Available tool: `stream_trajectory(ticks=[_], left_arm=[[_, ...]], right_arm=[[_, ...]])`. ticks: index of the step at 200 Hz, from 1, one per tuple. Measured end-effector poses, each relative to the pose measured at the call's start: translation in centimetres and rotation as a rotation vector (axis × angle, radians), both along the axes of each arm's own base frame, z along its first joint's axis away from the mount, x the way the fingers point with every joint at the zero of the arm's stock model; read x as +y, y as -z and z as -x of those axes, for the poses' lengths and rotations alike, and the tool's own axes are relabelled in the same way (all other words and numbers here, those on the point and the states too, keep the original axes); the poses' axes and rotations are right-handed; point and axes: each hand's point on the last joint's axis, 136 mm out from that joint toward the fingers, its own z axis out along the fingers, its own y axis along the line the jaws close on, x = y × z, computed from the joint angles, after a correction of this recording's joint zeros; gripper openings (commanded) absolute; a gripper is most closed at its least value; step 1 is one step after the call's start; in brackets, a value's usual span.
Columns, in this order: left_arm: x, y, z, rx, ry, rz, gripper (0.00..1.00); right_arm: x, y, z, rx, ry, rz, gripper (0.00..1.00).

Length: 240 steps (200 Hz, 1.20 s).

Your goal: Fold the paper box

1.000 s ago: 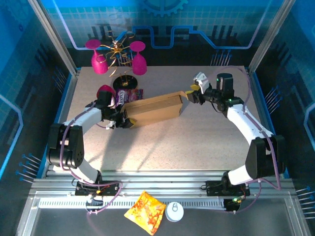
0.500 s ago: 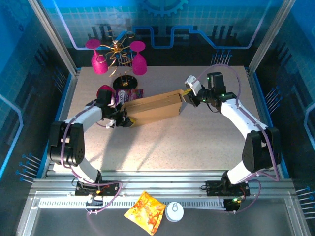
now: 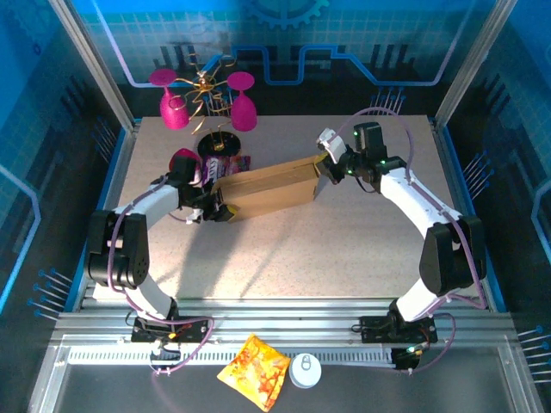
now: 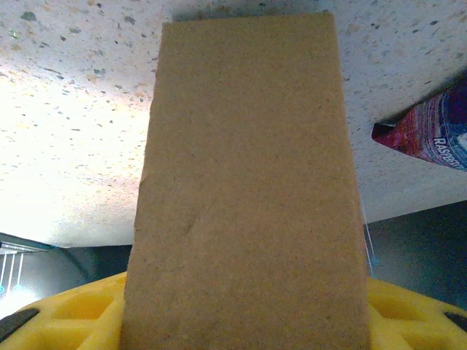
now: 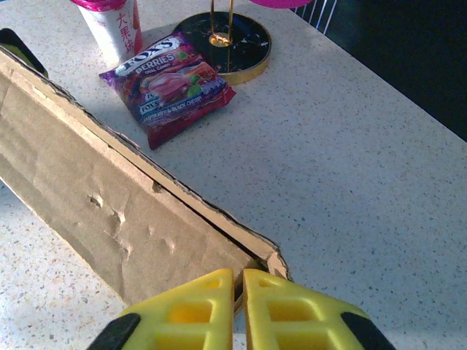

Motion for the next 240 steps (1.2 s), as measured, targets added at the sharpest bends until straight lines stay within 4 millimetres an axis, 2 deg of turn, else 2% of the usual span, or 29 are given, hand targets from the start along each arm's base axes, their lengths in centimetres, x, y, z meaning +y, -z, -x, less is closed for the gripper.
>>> stream_trajectory(ticks=[101,164,209,240], left_arm=[[0.0,0.0,-0.2,0.0,0.001,0.002,0.13],[0.0,0.0,-0.3,0.0,0.001,0.002,0.13],[0.0,-0.1,-0.5,-0.003,0.001,0.002,0.13],[0.0,-0.1,-0.5,-0.003,0.001,0.002,0.13]], right_arm=[[-0.4,0.2,0.1,0.034,0.028,0.015,0.04],[0.0,-2.1,-0.5,-0.006,0.029,-0.004,0.0],[0.4,-1.2,-0.2,0.027,0.023,0.003,0.02],[0.3,-0.8,-0.3,0.038,0.03,0.008,0.0]])
